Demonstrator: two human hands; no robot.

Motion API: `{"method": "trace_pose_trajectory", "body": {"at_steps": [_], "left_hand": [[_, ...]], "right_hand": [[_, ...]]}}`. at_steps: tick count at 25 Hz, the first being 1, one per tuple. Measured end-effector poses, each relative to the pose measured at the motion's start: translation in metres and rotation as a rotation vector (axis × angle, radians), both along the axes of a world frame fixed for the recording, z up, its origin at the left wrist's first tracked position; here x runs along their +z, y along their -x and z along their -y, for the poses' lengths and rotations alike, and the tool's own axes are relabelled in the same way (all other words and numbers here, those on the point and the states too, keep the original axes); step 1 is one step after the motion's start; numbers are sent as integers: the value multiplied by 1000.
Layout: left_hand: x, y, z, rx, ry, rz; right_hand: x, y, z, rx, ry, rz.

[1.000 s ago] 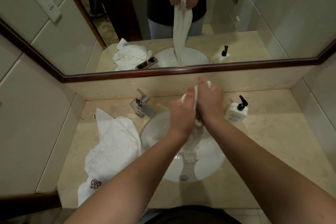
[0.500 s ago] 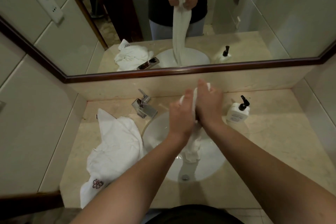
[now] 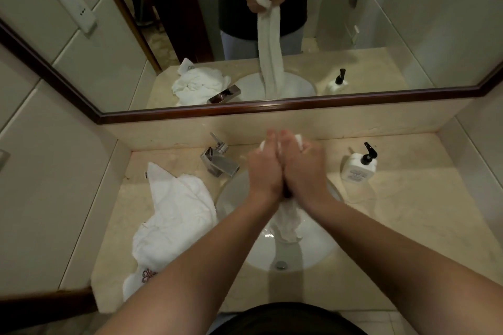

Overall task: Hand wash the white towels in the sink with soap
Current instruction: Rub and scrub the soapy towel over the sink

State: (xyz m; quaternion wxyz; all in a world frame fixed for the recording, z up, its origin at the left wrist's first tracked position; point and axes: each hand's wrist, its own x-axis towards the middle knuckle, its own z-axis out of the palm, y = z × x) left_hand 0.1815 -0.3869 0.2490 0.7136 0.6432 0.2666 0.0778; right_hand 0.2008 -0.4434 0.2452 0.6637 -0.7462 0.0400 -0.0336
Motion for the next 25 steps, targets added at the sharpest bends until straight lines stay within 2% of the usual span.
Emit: {"method": "trace_pose_trajectory", "body": {"at_steps": [2, 6, 9, 12, 16, 19, 23, 25], "left_hand": [[-2, 6, -3, -92, -48, 53], [-5, 7, -23, -72, 23, -9], [-5, 15, -30, -172, -43, 26], [-6, 12, -51, -127, 61, -62], [-8, 20, -68, -209, 49, -28], [-9, 17, -90, -123, 178, -163], [-20, 16, -103, -201, 119, -116], [-20, 14, -113, -162, 178, -165]], "right_hand": [[1, 0, -3, -138, -19, -7], [0, 15, -20, -43, -13, -47], [3, 6, -26, -186, -13, -55], [-2, 21, -46, -39, 36, -29], [-5, 12, -61, -231, 21, -111], [-6, 25, -85, -77, 165, -59], [-8, 28, -97, -263, 74, -118], [-12, 37, -108, -170, 98, -126]]}}
